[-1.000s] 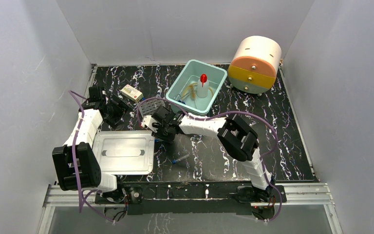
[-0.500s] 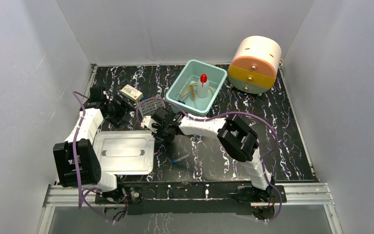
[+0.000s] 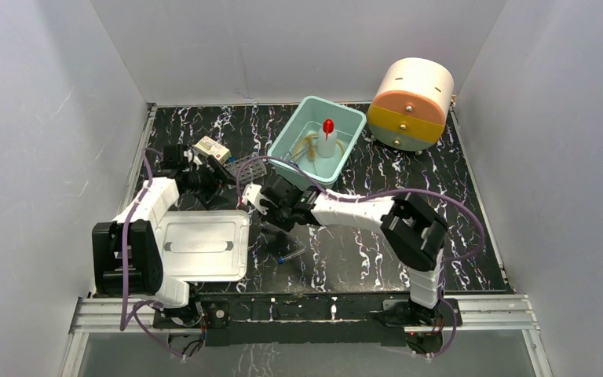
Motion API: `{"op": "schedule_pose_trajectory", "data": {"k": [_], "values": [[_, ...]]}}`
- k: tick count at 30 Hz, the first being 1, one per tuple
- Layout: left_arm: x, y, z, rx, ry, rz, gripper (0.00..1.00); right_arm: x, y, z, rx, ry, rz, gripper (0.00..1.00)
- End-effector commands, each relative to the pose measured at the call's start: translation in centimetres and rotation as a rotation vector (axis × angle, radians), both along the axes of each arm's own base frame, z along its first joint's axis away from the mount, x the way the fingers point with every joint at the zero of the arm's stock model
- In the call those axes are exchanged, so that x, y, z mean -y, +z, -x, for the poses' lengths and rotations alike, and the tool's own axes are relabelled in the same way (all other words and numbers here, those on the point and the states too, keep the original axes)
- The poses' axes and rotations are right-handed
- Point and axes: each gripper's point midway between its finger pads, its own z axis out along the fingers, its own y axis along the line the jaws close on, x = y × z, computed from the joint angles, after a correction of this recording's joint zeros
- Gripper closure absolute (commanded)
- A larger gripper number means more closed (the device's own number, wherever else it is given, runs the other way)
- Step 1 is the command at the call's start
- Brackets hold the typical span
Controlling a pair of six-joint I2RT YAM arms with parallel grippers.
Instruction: Organize the chemistry lab equipment
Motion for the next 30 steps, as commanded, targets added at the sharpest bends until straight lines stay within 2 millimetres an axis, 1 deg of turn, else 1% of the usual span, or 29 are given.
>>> {"op": "schedule_pose_trajectory", "data": {"k": [1,7,9,11,13,16,18,20,22,25,30], "values": [[3.8,2.2,0.2,0.096,-0.115,0.067,0.29,-2.4,6.3,-1.8,0.102,-0.058,-0.217,0.79],[5.5,4.1,0.0,0.175,-0.133,0.137,0.29,-2.4,10.4,-3.1,0.168,-0.112,-0.36,0.78],[7.0,5.4,0.2,0.231,-0.2,0.17,0.3,-2.5,11.6,-3.4,0.18,-0.118,-0.394,0.78],[8.0,6.4,0.5,0.276,-0.248,0.178,0.34,-2.5,12.4,-3.7,0.177,-0.127,-0.419,0.78],[8.3,6.8,0.7,0.301,-0.263,0.175,0.38,-2.5,12.9,-3.9,0.168,-0.14,-0.44,0.77],[8.4,6.7,1.0,0.321,-0.263,0.179,0.47,-2.4,13.4,-4.1,0.155,-0.153,-0.471,0.77],[8.7,6.7,1.3,0.323,-0.273,0.201,0.55,-2.3,13.5,-4.0,0.141,-0.151,-0.481,0.77],[8.9,6.8,1.5,0.323,-0.285,0.216,0.6,-2.2,13.4,-3.9,0.129,-0.153,-0.486,0.77],[9.1,7.0,1.8,0.326,-0.295,0.224,0.62,-2.0,13.3,-4.0,0.118,-0.159,-0.489,0.78],[9.0,6.8,2.2,0.328,-0.299,0.217,0.62,-2.3,14.0,-4.3,0.129,-0.159,-0.519,0.78],[9.2,6.9,2.0,0.327,-0.297,0.235,0.66,-2.2,13.9,-4.4,0.132,-0.157,-0.516,0.78]]}}
